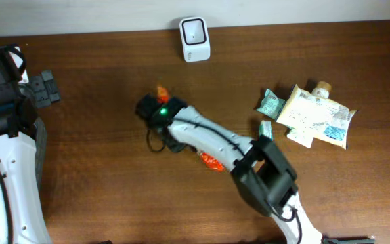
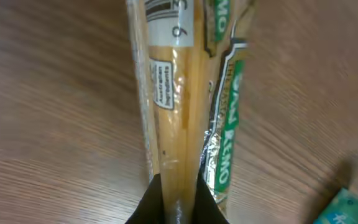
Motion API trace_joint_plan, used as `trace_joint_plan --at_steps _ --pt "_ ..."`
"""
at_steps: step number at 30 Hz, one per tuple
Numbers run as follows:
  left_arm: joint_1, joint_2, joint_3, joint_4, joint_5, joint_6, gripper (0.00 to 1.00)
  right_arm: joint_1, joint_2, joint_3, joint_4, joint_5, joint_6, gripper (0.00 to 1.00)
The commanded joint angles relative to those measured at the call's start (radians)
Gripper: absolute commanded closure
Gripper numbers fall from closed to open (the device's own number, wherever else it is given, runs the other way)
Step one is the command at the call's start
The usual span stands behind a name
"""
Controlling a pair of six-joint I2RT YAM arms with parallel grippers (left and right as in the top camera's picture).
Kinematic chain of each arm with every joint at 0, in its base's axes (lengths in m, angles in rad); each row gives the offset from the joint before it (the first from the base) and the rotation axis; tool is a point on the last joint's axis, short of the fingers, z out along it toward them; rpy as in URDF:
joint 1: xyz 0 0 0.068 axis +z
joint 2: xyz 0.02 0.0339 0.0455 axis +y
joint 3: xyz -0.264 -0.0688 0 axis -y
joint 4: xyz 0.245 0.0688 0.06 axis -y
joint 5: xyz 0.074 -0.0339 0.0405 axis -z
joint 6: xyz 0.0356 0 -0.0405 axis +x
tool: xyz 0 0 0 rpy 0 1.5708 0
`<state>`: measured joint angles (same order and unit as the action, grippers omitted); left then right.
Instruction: Scan the item barcode
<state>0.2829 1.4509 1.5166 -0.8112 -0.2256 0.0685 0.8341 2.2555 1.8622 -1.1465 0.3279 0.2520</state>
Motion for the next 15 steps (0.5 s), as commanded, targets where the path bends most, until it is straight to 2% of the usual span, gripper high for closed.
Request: trace_joint_plan --at_steps 1,2,3,6,8,10,12,14,15 --pt "0.005 -0.008 0.003 0.002 -0.003 0.016 0.01 0.057 0.027 0.024 0.028 0.036 -0.039 0.85" --pt "0.005 -0.008 0.003 0.002 -0.003 0.016 0.01 0.047 0.027 0.025 0.028 0.026 -0.038 0.59" --pt "0.005 -0.008 0.003 0.002 -0.003 0.016 0.01 0.030 0.027 0.026 0.027 0.006 -0.039 0.47" --pt "0.005 -0.008 0.003 0.002 -0.003 0.016 0.01 -0.023 0.027 0.039 0.019 -0.054 -0.086 0.35" --pt "0.005 -0.008 0.003 0.002 -0.003 0.016 0.01 -0.083 0.027 0.042 0.024 -0.188 -0.157 0.29" --pt "0.005 -0.008 0.003 0.002 -0.003 0.016 0.01 -0.136 0.031 0.024 0.043 -0.389 -0.299 0.25" --pt "0.005 -0.008 0.003 0.002 -0.003 0.016 0.01 -0.142 0.052 0.004 0.056 -0.404 -0.301 0.25" --pt "0.005 -0.008 0.003 0.002 -0.003 0.016 0.01 -0.148 0.057 0.004 0.059 -0.418 -0.301 0.34" --pt "0.005 -0.008 0.003 0.002 -0.003 0.016 0.01 -0.166 0.057 0.004 0.065 -0.446 -0.301 0.41"
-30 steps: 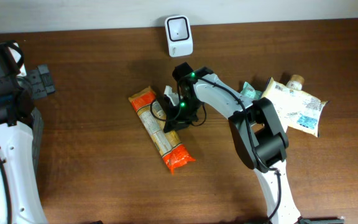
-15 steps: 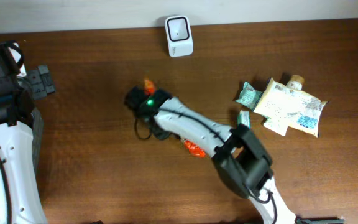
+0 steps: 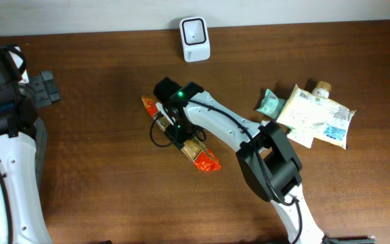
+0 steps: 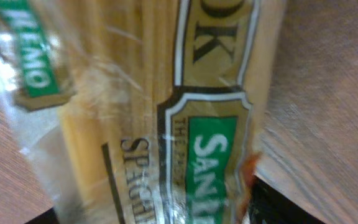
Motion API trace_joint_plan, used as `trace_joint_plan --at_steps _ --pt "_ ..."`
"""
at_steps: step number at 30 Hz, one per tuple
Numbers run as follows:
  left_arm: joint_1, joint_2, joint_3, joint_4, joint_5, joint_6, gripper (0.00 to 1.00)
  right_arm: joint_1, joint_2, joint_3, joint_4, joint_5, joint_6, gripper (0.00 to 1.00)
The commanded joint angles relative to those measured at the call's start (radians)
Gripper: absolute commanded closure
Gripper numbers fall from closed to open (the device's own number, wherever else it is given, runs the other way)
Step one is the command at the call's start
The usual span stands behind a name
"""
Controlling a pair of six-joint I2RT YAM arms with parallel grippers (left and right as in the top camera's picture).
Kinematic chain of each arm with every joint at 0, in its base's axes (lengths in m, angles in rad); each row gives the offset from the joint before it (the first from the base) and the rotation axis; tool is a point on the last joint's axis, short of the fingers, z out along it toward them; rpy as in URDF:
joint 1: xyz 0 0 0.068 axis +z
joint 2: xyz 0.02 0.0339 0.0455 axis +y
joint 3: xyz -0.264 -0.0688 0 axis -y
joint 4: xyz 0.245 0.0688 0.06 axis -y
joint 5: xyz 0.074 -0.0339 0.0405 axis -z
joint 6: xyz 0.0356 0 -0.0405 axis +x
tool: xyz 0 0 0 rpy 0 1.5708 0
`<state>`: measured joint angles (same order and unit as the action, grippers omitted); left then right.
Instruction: Scan the item barcode
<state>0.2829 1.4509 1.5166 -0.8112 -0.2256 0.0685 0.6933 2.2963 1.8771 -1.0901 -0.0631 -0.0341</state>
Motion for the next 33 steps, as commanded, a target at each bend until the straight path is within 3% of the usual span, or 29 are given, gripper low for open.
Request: trace_joint_plan --at_steps 1,2,3,4,5,9,13,18,26,28,30,31,32,33 --pt "0.005 -0.008 0.003 0.002 -0.003 0.016 0.01 -0.052 0.018 -0.017 0.015 -0.100 -0.019 0.41" --pt "0.005 -0.008 0.003 0.002 -0.003 0.016 0.01 -0.084 0.018 -0.029 0.023 -0.153 -0.018 0.43" --pt "0.005 -0.008 0.003 0.002 -0.003 0.016 0.01 -0.106 0.018 -0.035 0.029 -0.189 -0.018 0.52" --pt "0.005 -0.008 0.003 0.002 -0.003 0.016 0.01 -0.134 0.018 -0.035 0.029 -0.236 -0.018 0.82" --pt "0.005 -0.008 0.003 0.002 -0.003 0.016 0.01 -0.160 0.017 -0.034 0.029 -0.309 -0.018 0.96" --pt "0.005 -0.008 0.003 0.002 -0.003 0.016 0.01 -0.280 -0.095 -0.029 0.017 -0.851 -0.158 0.96" --pt "0.005 -0.008 0.003 0.002 -0.003 0.016 0.01 -0.426 -0.284 -0.028 0.016 -1.141 -0.172 0.96" --pt "0.005 -0.008 0.003 0.002 -0.003 0.016 0.01 -0.498 -0.413 -0.028 0.005 -1.247 -0.167 0.96" --pt "0.005 -0.008 0.003 0.002 -0.003 0.016 0.01 -0.496 -0.422 -0.028 0.005 -1.228 -0.167 0.96" --pt "0.005 -0.008 0.003 0.002 -0.003 0.016 0.01 -0.496 -0.422 -0.028 0.002 -1.123 -0.137 0.96" --pt "0.005 -0.008 0.003 0.001 -0.003 0.016 0.01 -0.466 -0.422 -0.002 0.006 -0.853 -0.029 0.96" --pt "0.005 -0.008 0.003 0.002 -0.003 0.016 0.01 -0.429 -0.422 0.098 0.006 -0.451 0.064 0.96" --pt "0.005 -0.008 0.003 0.002 -0.003 0.016 0.01 -0.349 -0.418 0.196 0.068 0.050 0.052 0.96" --pt "0.005 -0.008 0.003 0.002 -0.003 0.016 0.01 -0.286 -0.396 0.197 0.192 0.281 -0.060 0.96"
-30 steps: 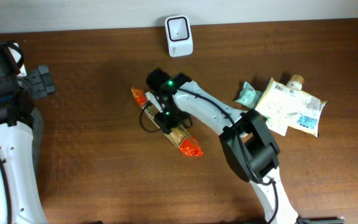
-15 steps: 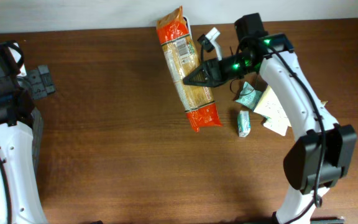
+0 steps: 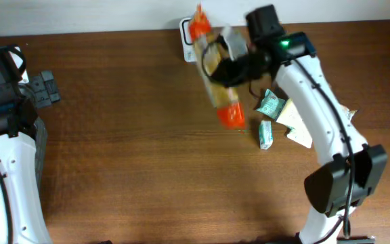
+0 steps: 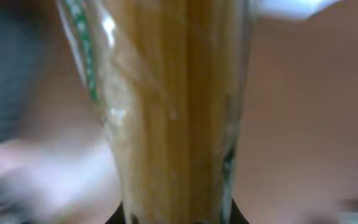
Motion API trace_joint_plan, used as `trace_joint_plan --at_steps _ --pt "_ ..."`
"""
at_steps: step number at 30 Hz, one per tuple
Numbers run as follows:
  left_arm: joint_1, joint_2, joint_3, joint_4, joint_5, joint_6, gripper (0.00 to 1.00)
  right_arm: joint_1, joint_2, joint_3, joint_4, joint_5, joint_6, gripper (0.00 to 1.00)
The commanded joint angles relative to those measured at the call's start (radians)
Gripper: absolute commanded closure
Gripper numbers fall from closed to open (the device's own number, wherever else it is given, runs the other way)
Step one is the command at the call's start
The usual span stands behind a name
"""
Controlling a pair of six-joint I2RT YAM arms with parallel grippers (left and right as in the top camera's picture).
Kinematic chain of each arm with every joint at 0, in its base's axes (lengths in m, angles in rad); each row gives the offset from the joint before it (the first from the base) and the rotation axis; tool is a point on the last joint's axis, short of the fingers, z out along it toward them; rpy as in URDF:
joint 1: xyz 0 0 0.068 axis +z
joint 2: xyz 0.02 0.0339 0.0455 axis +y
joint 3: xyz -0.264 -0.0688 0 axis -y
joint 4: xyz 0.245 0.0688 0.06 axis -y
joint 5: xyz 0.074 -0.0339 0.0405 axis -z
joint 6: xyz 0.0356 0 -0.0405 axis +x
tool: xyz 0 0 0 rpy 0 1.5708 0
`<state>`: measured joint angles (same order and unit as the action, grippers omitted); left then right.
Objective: Scan the item barcode
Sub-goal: 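Lift the spaghetti bag up to the barcode scanner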
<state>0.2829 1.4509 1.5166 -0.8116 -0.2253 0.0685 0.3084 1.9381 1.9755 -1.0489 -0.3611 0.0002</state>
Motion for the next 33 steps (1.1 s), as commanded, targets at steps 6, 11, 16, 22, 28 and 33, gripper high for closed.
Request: trace_joint_plan --at_steps 6,11,16,22,28,33 --pt "0.005 -0.008 0.003 0.002 -0.004 0.016 0.01 0.187 0.307 0.099 0.816 1.174 -0.623 0.96" --pt "0.005 -0.008 0.003 0.002 -0.003 0.016 0.01 0.156 0.563 0.099 1.230 1.288 -0.917 0.96" --pt "0.005 -0.008 0.003 0.002 -0.004 0.016 0.01 0.140 0.601 0.099 1.272 1.320 -0.917 0.96" --pt "0.005 -0.008 0.003 0.002 -0.004 0.016 0.01 0.149 0.599 0.099 1.282 1.334 -0.917 0.96" --pt "0.005 -0.008 0.003 0.002 -0.004 0.016 0.01 0.150 0.444 0.099 1.151 1.345 -0.768 0.96" --pt "0.005 -0.008 0.003 0.002 -0.004 0.016 0.01 0.150 0.093 0.099 0.547 0.986 -0.288 0.96"
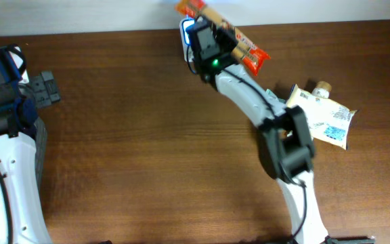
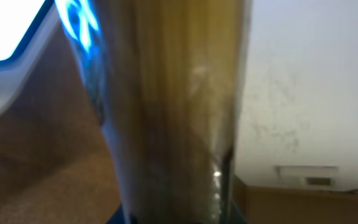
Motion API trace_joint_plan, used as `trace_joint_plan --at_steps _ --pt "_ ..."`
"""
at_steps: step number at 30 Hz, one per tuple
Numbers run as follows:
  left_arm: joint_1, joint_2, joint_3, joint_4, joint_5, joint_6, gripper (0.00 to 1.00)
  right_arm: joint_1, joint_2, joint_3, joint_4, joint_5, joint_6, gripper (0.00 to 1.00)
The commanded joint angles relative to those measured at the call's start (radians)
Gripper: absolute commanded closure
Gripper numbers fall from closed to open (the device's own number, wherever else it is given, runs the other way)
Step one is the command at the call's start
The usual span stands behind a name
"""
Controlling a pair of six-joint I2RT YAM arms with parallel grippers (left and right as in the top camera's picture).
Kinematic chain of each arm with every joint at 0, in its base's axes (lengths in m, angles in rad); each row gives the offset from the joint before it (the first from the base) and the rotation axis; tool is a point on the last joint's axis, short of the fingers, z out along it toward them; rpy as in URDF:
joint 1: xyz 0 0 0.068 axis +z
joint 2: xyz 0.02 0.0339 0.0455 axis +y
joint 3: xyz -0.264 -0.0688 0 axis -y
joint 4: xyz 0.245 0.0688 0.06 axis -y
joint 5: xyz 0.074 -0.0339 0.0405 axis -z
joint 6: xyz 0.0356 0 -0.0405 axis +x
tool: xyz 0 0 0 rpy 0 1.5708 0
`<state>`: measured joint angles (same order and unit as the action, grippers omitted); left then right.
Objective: Scan the item barcode
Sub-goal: 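Lift the spaghetti bag up to the barcode scanner, then carry the spaghetti bag right and lay it beside the pile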
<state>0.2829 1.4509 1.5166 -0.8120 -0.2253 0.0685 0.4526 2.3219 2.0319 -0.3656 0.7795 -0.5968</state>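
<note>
A long clear pack of spaghetti with orange ends is in the air at the back edge of the table, with my right gripper shut on it. It lies slantwise over the white barcode scanner, which is mostly hidden under the gripper. In the right wrist view the pack fills the middle, gripped at the bottom by my right gripper. The scanner glows at the upper left, and blue light falls on the pack's edge. My left arm rests at the far left, and its fingers cannot be made out.
A white pouch with a tan cap lies among packets at the right of the table. A black ridged part sits by the left arm. The wall stands just behind the scanner.
The right gripper moved left with the spaghetti pack, from just right of the scanner to over it. The pack has turned to a new slant, and blue light now falls on it.
The right gripper was down at the spaghetti pack lying mid-table, then held it there at another angle. Later it held the pack raised near the scanner at the back. Now the pack is over the scanner, lit blue. The left arm has not moved.
</note>
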Motion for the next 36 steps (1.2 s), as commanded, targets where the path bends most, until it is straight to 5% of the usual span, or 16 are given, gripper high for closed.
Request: trace_joint_plan --at_steps 1,6,9,12,17,24,28,33,34,35,36 --pt "0.005 -0.008 0.003 0.002 -0.004 0.016 0.01 0.004 -0.349 0.042 -0.233 -0.231 0.399 0.96" --pt "0.005 -0.008 0.003 0.002 -0.004 0.016 0.01 -0.123 -0.543 0.042 -0.727 -0.714 0.765 0.96" --pt "0.005 -0.008 0.003 0.002 -0.004 0.016 0.01 -0.228 -0.468 -0.021 -0.942 -0.962 0.744 0.96" --pt "0.005 -0.008 0.003 0.002 -0.004 0.016 0.01 -0.230 -0.372 -0.137 -0.954 -1.038 0.698 0.96" --pt "0.005 -0.008 0.003 0.002 -0.004 0.016 0.01 -0.232 -0.188 -0.193 -0.909 -1.009 0.712 0.96" --pt "0.005 -0.008 0.003 0.002 -0.004 0.016 0.01 -0.273 -0.046 -0.193 -0.929 -0.507 0.933 0.92" --pt "0.005 -0.008 0.003 0.002 -0.004 0.016 0.01 -0.316 -0.046 -0.192 -0.927 -0.505 0.943 0.59" --pt "0.005 -0.008 0.003 0.002 -0.004 0.016 0.01 -0.315 -0.122 -0.006 -1.004 -0.631 0.858 0.53" --pt "0.005 -0.008 0.003 0.002 -0.004 0.016 0.01 -0.311 -0.153 0.056 -1.028 -0.687 0.803 0.38" --pt "0.005 -0.008 0.003 0.002 -0.004 0.016 0.01 -0.308 -0.179 0.111 -1.060 -0.698 0.784 0.01" --pt "0.005 -0.008 0.003 0.002 -0.004 0.016 0.01 -0.308 -0.201 0.166 -1.097 -0.698 0.784 0.01"
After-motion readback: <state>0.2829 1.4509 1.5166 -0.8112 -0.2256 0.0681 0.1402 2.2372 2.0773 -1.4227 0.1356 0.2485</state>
